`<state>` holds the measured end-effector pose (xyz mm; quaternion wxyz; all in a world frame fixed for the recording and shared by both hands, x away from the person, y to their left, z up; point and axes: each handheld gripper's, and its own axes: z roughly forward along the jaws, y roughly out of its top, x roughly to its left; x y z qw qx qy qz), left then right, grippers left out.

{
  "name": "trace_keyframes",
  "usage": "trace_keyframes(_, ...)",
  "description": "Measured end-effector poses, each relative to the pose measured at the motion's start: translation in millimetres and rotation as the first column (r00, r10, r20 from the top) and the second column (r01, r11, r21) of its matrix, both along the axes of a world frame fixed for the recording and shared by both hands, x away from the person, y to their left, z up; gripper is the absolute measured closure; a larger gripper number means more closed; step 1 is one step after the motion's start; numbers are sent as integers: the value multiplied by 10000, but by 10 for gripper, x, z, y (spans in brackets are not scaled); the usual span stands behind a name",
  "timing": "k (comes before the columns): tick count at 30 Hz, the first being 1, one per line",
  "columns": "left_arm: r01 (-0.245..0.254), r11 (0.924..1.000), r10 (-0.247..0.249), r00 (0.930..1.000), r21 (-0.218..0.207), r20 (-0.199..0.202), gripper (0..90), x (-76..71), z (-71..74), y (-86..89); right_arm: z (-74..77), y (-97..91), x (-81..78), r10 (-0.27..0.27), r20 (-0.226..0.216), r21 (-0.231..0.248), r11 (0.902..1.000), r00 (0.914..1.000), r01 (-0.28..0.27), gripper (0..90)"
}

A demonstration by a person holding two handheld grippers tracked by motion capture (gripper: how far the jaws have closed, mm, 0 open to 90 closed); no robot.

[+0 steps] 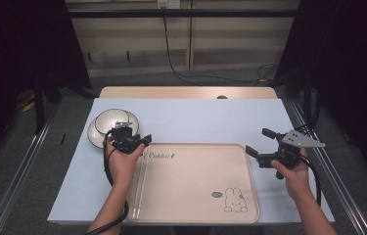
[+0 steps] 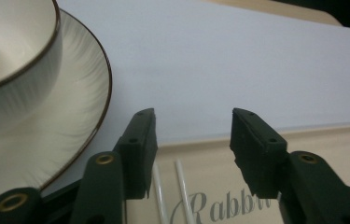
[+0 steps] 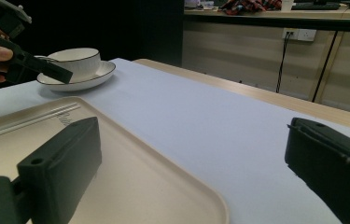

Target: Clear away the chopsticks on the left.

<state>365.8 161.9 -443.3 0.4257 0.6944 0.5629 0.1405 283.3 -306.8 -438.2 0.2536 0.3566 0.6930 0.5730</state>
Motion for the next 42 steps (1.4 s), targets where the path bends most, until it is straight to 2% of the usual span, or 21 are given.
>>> trace_keyframes(4,95,9998,-92,9998,-168,172,444,26,59,75,1,14,10,11,19,6,10000,10000,-11,29)
trace_keyframes(5,160,9999,-160,9996,-3,249,398,29,70,90,-1,16,12,8,26,-8,10000,10000,-8,29)
trace_keyframes(7,189,9998,-188,9990,-41,416,342,37,92,115,-3,7,13,131,24,-158,9998,9999,-131,29)
trace_keyframes(9,135,9999,-134,9980,-20,613,267,48,112,139,-5,22,16,57,-2,-85,9999,10000,-57,29)
trace_keyframes(11,252,9996,-246,9974,-87,677,239,52,126,171,-6,27,14,-16,-9,-85,10000,10000,16,29)
trace_keyframes(13,369,9993,-366,9974,-39,614,205,56,129,185,-2,21,13,190,-81,-221,9996,9998,-191,29)
trace_keyframes(15,335,9988,-320,9986,-359,433,191,64,123,190,-2,21,16,164,-76,-221,9996,9998,-166,28)
trace_keyframes(18,503,9985,-494,9980,-235,405,174,70,120,217,-5,18,17,92,-34,-189,9998,10000,-93,28)
trace_keyframes(20,587,9976,-577,9979,-365,297,173,70,115,233,-9,24,21,66,-2,-178,9998,10000,-66,29)
trace_keyframes(22,627,9976,-618,9976,-305,308,162,70,109,243,-9,27,24,54,-3,-215,9998,10000,-54,29)
trace_keyframes(24,588,9978,-579,9979,-319,287,153,72,109,263,-10,27,30,227,-62,-269,9994,9997,-228,29)
trace_keyframes(30,678,9974,-674,9975,-243,193,139,60,116,312,-15,46,30,188,-85,-222,9996,9998,-190,29)
trace_keyframes(35,551,9978,-545,9984,-377,177,136,70,112,348,-22,46,35,159,-70,-192,9997,9998,-160,29)
trace_keyframes(40,629,9971,-625,9980,-420,106,130,44,116,360,-24,58,40,285,-169,-213,9994,9995,-289,29)
trace_keyframes(42,615,9975,-614,9981,-351,44,130,39,119,375,-20,65,37,240,-53,-151,9996,9997,-241,29)
